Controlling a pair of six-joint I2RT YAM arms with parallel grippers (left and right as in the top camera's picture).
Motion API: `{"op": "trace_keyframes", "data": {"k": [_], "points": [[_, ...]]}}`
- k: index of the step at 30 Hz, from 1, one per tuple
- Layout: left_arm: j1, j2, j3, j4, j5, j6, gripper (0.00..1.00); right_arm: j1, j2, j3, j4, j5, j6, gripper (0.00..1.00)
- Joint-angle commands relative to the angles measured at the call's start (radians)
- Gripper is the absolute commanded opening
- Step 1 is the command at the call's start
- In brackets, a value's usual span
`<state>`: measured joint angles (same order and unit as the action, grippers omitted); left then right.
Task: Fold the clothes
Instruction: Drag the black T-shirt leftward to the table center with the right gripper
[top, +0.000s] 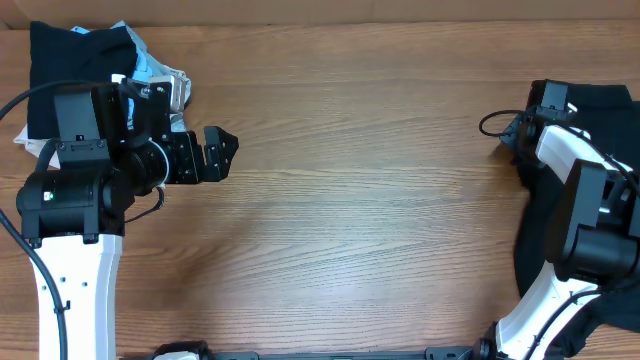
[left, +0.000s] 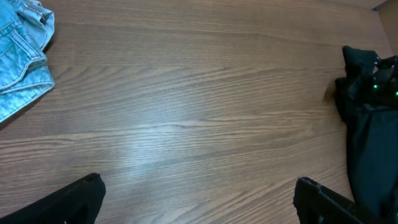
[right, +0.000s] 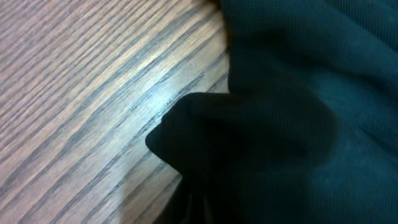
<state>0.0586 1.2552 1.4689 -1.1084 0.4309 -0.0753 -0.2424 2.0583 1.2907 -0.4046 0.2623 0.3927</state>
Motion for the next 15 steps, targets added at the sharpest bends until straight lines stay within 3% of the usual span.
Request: {"op": "trace_keyframes", "data": {"k": [1,10,15], "points": [[-0.007,0.001,0.031,-0.003,0.005,0.02,1.0,0.0,-0.003,0.02,-0.021,-0.015,0.004,0.04],[-0.006,0.001,0.047,-0.01,0.003,0.02,1.0,0.052,-0.204,0.02,-0.07,-0.393,-0.071,0.04],[-0.003,-0.001,0.143,-0.072,-0.089,0.011,1.0,0.248,-0.377,0.02,-0.1,-0.586,-0.113,0.04]]}}
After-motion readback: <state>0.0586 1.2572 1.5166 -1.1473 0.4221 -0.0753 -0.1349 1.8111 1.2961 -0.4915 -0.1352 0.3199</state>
